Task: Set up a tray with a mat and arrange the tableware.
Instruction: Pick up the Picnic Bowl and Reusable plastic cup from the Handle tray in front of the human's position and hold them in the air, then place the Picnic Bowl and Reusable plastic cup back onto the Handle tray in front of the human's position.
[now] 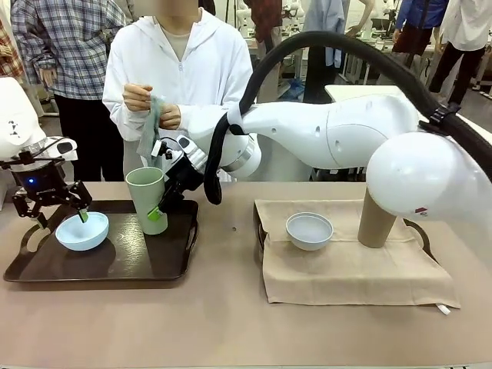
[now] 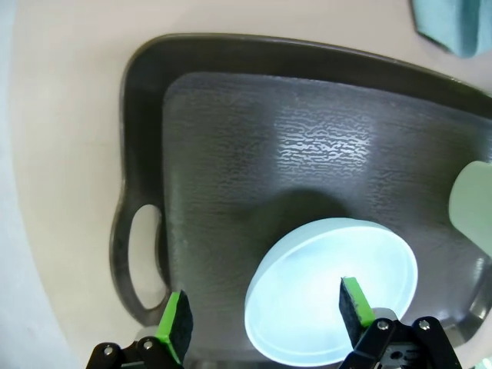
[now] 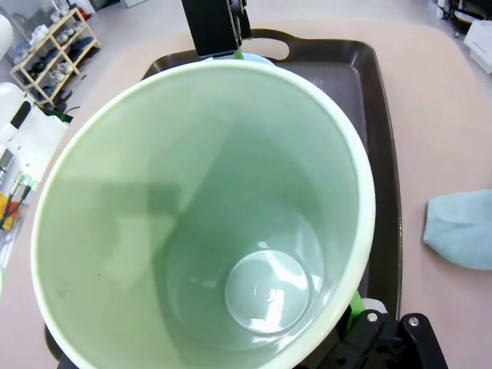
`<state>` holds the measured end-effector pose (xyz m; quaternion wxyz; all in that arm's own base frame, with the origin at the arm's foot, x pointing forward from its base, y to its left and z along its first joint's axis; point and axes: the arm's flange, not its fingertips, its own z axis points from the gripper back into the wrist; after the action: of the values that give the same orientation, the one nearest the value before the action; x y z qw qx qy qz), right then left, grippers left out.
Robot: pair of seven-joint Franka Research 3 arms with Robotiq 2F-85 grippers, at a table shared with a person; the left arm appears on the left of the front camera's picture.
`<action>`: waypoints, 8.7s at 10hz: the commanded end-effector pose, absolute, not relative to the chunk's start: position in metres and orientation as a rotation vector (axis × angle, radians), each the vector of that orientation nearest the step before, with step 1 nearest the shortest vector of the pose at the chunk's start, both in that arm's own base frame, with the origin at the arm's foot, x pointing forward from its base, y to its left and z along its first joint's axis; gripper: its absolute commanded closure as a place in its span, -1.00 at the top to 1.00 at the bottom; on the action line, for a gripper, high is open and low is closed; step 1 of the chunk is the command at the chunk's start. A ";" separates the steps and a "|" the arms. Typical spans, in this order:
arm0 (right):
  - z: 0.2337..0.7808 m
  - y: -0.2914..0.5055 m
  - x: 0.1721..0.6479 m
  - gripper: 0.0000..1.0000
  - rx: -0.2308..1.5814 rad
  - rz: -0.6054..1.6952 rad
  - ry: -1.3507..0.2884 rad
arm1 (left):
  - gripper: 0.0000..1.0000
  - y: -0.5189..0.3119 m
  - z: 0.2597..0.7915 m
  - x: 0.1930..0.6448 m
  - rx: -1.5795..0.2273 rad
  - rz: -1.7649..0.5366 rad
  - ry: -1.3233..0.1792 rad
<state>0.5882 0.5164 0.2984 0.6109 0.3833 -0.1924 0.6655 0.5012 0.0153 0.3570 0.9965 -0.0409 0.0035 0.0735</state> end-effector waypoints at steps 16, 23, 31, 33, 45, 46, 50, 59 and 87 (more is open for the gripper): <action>0.294 0.535 0.607 -0.54 0.869 1.564 -0.429 | -0.93 0.008 0.345 0.485 0.032 0.019 -0.071; 0.309 0.527 0.591 -0.49 0.792 1.592 -0.380 | -1.00 0.007 0.350 0.488 0.003 0.041 -0.049; 0.432 0.418 0.441 -0.49 0.591 1.443 -0.475 | -1.00 -0.046 0.461 0.446 -0.004 -0.049 -0.130; 0.470 0.406 0.415 -0.49 0.547 1.423 -0.590 | -1.00 -0.054 0.501 0.428 -0.020 -0.046 -0.149; 0.529 0.414 0.401 -0.49 0.518 1.440 -0.654 | -1.00 -0.054 0.561 0.386 -0.079 0.002 -0.158; 0.529 0.414 0.401 -0.49 0.518 1.440 -0.654 | -1.00 -0.054 0.561 0.386 -0.079 0.002 -0.158; 0.529 0.414 0.401 -0.49 0.518 1.440 -0.654 | -1.00 -0.054 0.561 0.386 -0.079 0.002 -0.158; 0.529 0.414 0.401 -0.49 0.518 1.440 -0.654 | -1.00 -0.054 0.561 0.386 -0.079 0.002 -0.158; 0.351 0.480 0.509 0.63 0.835 1.427 -0.541 | -0.92 -0.002 0.404 0.473 -0.163 -0.024 -0.052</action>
<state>0.5012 0.4783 0.3583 0.6420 0.3492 -0.2433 0.6378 0.4688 -0.0053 0.4147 0.9968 -0.0733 -0.0267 -0.0146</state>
